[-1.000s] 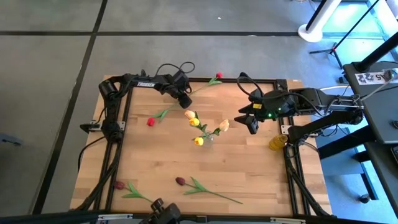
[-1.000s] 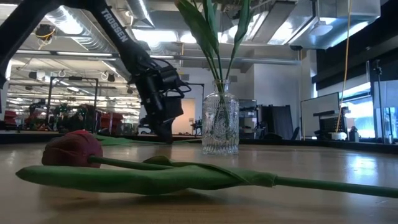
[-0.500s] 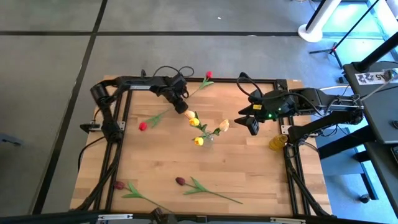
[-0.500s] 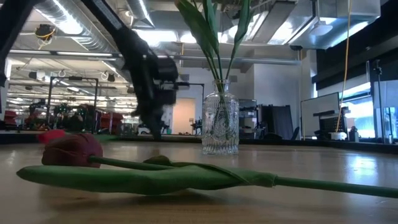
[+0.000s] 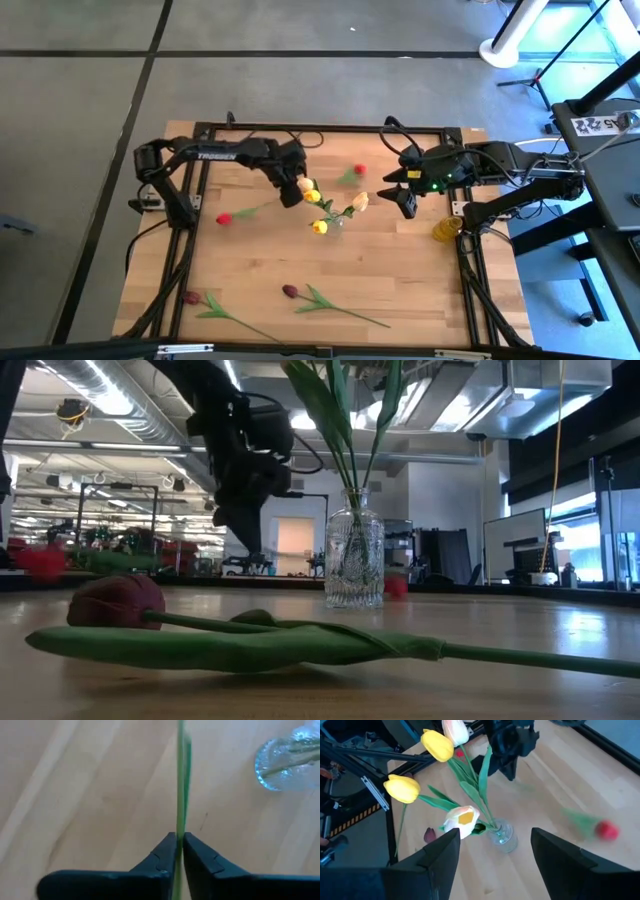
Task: Sort flowers into vase by color
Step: Put the right red tulip into the yellow vase
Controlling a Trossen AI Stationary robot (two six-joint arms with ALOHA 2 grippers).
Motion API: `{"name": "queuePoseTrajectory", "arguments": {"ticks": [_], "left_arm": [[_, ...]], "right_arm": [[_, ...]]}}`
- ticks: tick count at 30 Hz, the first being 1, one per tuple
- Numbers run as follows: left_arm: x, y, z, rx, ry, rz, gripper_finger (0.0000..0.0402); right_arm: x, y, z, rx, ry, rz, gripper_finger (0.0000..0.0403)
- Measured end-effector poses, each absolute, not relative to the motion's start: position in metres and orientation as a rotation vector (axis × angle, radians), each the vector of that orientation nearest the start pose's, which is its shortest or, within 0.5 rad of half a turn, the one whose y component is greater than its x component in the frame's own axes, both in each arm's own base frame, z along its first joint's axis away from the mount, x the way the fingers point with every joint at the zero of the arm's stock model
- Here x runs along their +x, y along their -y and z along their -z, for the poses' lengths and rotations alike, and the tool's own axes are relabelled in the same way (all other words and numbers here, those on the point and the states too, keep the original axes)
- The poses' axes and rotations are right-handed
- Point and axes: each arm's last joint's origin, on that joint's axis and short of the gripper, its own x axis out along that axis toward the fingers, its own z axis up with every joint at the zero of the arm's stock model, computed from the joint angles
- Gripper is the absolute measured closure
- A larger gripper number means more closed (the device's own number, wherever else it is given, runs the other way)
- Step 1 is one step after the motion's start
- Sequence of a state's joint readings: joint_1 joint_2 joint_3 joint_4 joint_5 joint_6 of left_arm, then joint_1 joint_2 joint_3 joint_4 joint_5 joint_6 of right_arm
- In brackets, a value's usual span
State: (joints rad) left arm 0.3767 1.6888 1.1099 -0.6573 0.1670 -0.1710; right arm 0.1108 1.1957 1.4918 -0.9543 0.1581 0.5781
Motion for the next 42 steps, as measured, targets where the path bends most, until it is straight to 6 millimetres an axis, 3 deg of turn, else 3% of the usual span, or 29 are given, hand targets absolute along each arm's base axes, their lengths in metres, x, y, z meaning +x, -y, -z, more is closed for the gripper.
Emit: {"name": "queuePoseTrajectory", "arguments": {"ticks": [7,13,19,25,34,42], "left_arm": [[0.305,-0.111,-0.191,-0.385,-1.16,-0.339,0.0309],[0.323,-0.088,-0.193,-0.302,-1.078,-0.253,0.0303],[0.337,-0.084,-0.165,-0.288,-1.115,-0.318,0.0305],[0.333,-0.093,-0.146,-0.279,-1.209,-0.361,0.0305],[0.33,-0.077,-0.14,-0.261,-1.275,-0.275,0.0305],[0.316,-0.073,-0.123,-0.238,-1.294,-0.331,0.0307]], "right_arm": [[0.214,-0.019,-0.418,0.46,-0.638,0.229,0.0158],[0.214,-0.02,-0.417,0.472,-0.651,0.201,0.0158],[0.214,-0.021,-0.417,0.477,-0.655,0.194,0.0158],[0.214,-0.022,-0.417,0.519,-0.666,0.174,0.0158],[0.213,-0.022,-0.416,0.531,-0.681,0.181,0.0158],[0.213,-0.021,-0.416,0.529,-0.685,0.185,0.0158]]}}
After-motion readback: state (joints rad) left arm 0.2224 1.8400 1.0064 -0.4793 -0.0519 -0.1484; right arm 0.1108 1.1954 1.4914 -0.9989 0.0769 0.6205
